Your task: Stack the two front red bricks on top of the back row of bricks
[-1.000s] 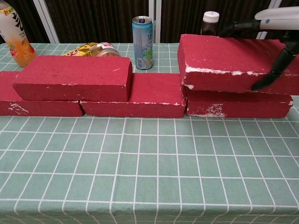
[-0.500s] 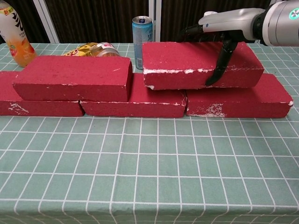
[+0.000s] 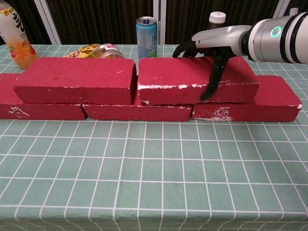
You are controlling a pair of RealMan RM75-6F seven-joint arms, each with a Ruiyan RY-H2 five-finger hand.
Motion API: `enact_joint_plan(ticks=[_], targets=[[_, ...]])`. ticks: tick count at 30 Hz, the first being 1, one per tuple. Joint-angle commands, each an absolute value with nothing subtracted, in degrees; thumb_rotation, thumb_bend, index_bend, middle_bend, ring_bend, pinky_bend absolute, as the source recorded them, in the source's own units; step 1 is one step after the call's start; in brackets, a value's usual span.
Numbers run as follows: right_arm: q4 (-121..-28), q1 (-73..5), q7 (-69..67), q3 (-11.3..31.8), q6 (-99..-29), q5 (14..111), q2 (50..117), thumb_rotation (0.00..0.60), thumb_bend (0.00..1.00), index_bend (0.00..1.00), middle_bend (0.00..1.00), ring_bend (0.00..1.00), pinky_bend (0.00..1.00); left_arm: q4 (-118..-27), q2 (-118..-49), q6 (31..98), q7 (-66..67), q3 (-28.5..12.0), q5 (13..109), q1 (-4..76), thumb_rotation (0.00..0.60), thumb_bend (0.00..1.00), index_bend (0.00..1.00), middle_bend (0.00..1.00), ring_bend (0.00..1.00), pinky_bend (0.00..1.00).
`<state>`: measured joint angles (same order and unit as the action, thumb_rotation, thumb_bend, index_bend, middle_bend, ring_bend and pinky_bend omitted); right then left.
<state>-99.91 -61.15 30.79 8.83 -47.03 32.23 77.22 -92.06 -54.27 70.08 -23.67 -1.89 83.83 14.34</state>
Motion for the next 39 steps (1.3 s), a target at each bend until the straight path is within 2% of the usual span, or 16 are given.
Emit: enact_joint_plan(ticks=[1,39], targets=[[-99.7,-61.6,30.9,8.5,-47.6,31.7,77.7,0.600,0.00,0.13,0.33,0.08,0.01,-91.8,-54.4,70.0,-23.8,-1.8,83.9,14.4,0.600,0.00,0.00,0.00,0.00,0.00],[-98.0,-65.5,30.4,7.1,-48.5,27.4,79.7,0.600,0.00,0.08,0.30,0.08,0.00,-91.1,-55.2,69.6,-23.7,-1.6,83.8,14.4,0.600,0.00,0.00,0.00,0.00,0.00]])
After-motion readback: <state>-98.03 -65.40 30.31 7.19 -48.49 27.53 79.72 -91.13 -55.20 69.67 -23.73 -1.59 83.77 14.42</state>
